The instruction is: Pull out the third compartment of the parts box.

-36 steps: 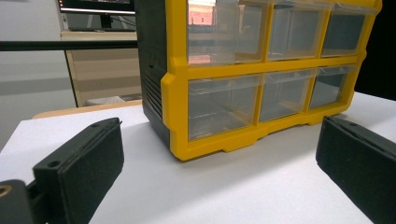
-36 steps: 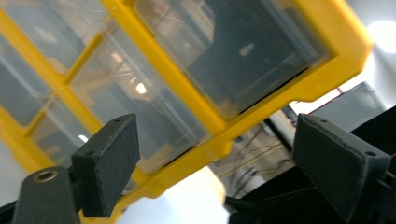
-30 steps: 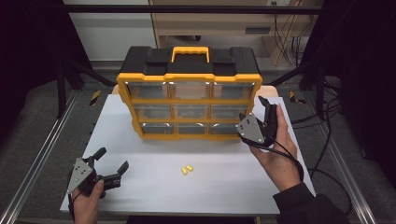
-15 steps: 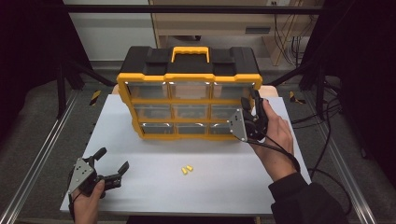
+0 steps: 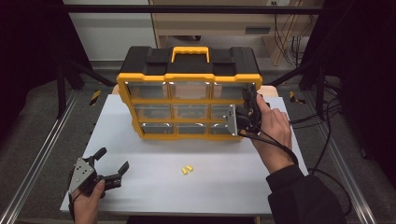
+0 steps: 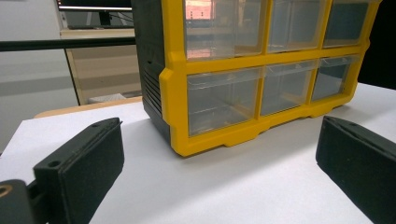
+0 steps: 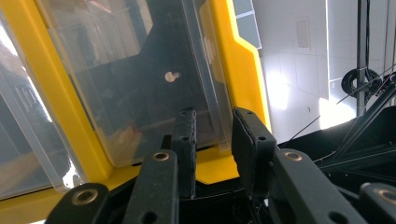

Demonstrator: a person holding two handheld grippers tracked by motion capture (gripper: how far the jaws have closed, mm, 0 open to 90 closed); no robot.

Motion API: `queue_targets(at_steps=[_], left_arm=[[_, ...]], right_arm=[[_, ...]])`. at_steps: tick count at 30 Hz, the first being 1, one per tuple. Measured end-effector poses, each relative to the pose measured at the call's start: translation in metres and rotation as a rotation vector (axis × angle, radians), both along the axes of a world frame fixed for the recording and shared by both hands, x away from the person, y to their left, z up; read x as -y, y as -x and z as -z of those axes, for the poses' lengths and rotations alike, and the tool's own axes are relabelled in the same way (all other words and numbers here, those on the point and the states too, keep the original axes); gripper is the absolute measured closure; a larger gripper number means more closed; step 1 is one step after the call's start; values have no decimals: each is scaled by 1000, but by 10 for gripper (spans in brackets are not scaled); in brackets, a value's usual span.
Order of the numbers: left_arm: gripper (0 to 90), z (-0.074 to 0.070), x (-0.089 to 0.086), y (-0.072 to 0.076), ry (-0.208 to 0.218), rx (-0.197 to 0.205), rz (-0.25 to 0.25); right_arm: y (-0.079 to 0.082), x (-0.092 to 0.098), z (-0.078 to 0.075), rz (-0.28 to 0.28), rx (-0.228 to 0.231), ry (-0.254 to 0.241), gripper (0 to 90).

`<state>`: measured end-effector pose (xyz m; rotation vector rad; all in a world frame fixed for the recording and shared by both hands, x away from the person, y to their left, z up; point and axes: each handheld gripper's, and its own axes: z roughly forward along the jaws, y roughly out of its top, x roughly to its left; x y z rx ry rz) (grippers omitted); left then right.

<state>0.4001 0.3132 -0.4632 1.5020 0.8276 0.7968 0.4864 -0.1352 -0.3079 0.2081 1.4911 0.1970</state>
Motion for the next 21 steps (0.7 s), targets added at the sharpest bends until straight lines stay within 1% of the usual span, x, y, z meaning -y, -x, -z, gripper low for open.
queue_targets(at_steps=[4,8,10,12,16,18,19,21], left_arm=[[7,-1,0,1,-1,5,-7],[8,0,0,1,0,3,-6],[8,-1,0,1,-1,6,-5],[8,-1,0,1,-2,5,-4],[8,-1,0,1,0,4,-5],[8,-1,0,1,1,5,-7],[8,-1,0,1,1,5,-8],[9,-1,-1,1,2,6,-10]], right_arm=[[-2,1,2,10,17,23,716],[-2,0,3,13,27,31,728],[-3,-1,4,21,33,49,733],[-3,-2,6,29,49,67,746],[-4,-3,6,39,57,82,762],[-4,-5,8,54,64,92,762],[-4,-6,8,56,66,87,763],[-4,-7,8,65,70,94,771]])
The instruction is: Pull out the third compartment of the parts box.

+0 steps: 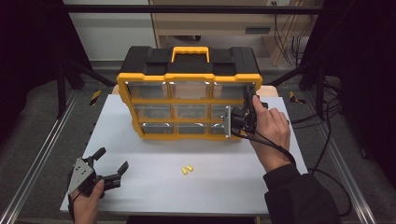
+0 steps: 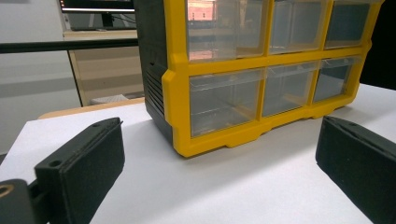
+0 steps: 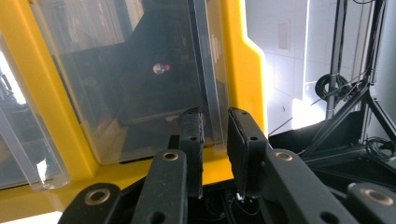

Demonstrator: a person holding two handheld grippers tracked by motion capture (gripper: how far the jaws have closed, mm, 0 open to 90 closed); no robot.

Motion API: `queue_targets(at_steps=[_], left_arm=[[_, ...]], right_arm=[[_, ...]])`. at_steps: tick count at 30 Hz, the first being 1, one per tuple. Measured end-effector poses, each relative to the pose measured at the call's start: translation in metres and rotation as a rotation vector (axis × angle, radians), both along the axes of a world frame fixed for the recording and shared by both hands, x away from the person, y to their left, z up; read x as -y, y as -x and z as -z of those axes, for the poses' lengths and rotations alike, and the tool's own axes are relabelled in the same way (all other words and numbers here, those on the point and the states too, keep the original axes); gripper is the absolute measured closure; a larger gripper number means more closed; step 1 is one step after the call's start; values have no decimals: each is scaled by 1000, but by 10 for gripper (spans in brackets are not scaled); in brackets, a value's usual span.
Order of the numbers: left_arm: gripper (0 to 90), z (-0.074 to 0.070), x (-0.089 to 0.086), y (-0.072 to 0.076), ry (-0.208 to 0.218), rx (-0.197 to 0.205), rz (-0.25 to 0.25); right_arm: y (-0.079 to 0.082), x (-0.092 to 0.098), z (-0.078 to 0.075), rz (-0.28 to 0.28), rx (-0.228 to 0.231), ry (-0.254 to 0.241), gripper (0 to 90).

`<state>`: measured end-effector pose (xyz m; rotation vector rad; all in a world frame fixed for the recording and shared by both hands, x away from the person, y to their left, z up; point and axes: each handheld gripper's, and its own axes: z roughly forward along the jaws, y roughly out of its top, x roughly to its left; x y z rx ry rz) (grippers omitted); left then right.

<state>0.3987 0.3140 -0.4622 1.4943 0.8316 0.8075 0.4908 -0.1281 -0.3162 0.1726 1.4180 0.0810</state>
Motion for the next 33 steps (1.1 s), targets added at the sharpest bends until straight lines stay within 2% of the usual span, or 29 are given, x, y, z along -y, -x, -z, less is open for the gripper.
queue_targets(at_steps=[5,7,17,24,33], left_arm=[[11,0,-1,0,3,5,-1],[11,-1,-1,1,3,6,0],[12,-1,-1,1,5,6,0],[11,-1,-1,1,3,6,1],[11,-1,0,1,2,5,2]], right_arm=[[-1,-3,1,22,19,-7,799],[-1,-4,2,32,27,7,817],[3,-2,1,10,30,9,836],[12,-2,1,5,25,33,835],[28,-1,1,-14,28,38,835]])
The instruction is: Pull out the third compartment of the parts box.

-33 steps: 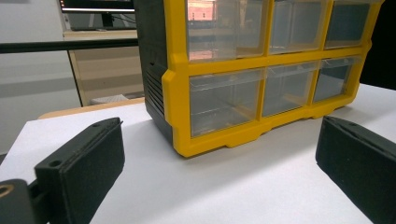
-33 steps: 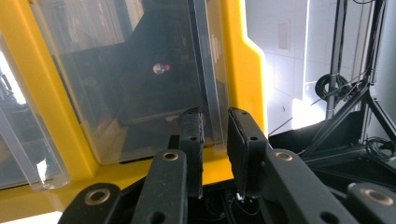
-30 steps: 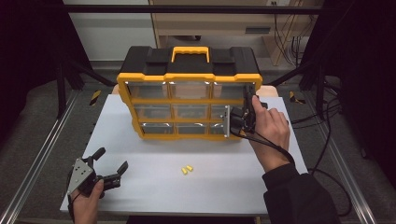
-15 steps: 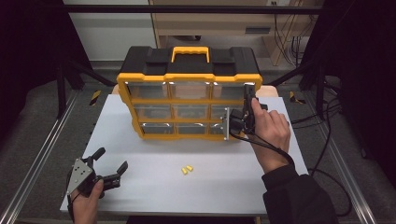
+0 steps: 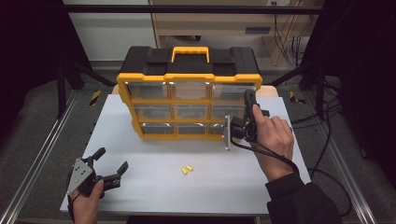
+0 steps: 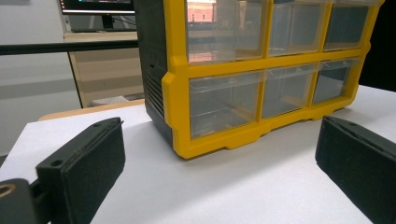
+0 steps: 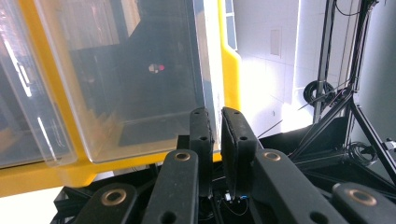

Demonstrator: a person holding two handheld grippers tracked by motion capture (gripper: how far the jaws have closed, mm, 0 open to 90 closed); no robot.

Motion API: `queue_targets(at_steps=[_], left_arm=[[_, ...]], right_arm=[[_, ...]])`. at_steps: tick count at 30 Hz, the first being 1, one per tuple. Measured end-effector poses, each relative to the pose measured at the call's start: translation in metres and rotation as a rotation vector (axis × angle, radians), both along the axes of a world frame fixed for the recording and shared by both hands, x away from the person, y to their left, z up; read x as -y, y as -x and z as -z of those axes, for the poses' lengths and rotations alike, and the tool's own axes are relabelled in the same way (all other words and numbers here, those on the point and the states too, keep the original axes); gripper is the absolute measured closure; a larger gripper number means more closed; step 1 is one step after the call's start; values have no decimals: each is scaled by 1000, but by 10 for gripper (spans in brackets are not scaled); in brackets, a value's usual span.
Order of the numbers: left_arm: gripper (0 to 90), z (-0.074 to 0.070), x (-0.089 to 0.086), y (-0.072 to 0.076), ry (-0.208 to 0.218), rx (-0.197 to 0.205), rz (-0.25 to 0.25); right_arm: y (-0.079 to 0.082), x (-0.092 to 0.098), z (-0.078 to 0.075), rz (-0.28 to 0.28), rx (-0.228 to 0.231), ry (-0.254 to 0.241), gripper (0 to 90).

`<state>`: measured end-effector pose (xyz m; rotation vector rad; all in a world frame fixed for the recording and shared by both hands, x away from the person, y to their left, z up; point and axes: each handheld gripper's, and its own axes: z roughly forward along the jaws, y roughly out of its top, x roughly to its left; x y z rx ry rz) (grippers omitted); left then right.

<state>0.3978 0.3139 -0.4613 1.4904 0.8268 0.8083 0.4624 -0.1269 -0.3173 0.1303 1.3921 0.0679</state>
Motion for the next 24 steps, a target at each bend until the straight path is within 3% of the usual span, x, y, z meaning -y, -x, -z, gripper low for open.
queue_targets(at_steps=[24], left_arm=[[10,0,1,0,-4,-6,6]], right_arm=[[32,2,3,-14,5,28,835]])
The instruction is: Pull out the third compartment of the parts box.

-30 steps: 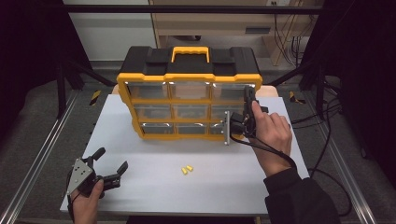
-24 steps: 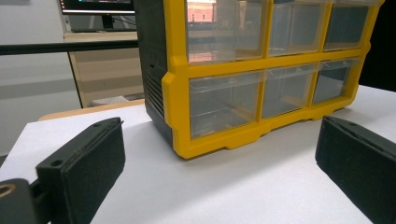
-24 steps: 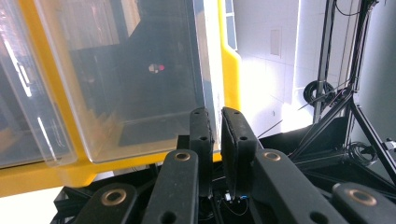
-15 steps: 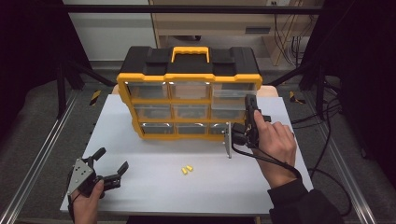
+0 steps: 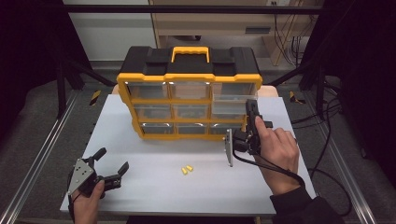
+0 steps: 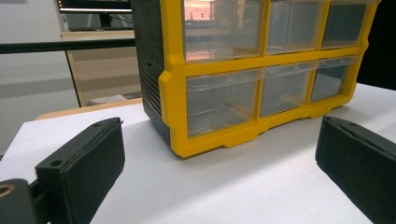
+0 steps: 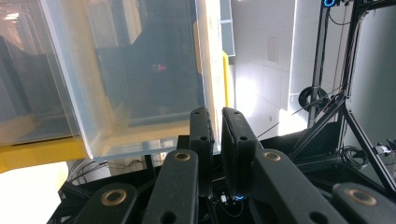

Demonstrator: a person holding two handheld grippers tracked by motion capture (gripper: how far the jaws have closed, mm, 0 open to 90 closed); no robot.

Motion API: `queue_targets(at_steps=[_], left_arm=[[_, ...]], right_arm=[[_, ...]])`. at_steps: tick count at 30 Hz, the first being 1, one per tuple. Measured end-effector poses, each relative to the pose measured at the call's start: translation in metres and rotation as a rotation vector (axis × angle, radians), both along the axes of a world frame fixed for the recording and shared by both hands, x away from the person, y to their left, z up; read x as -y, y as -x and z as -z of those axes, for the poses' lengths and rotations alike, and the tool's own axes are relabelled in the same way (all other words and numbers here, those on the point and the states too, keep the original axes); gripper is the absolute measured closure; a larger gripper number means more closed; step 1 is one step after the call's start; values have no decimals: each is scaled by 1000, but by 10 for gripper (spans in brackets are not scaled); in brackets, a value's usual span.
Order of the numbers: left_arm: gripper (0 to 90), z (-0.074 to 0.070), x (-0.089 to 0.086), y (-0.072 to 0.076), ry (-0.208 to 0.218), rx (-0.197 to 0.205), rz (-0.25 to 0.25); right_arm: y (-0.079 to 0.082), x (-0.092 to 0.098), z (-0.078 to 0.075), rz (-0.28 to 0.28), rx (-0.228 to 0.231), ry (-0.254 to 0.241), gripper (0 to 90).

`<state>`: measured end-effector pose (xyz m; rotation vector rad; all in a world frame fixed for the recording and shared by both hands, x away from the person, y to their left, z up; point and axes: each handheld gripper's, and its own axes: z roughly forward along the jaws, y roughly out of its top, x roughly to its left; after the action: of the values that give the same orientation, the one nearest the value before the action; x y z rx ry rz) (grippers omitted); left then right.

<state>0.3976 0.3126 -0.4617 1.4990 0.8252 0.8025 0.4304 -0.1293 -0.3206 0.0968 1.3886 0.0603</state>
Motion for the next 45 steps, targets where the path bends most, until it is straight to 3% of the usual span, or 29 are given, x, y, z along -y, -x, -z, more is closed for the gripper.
queue_targets(at_steps=[45], left_arm=[[10,0,1,0,-7,-2,2]], right_arm=[[38,1,-1,-31,-9,-27,819]])
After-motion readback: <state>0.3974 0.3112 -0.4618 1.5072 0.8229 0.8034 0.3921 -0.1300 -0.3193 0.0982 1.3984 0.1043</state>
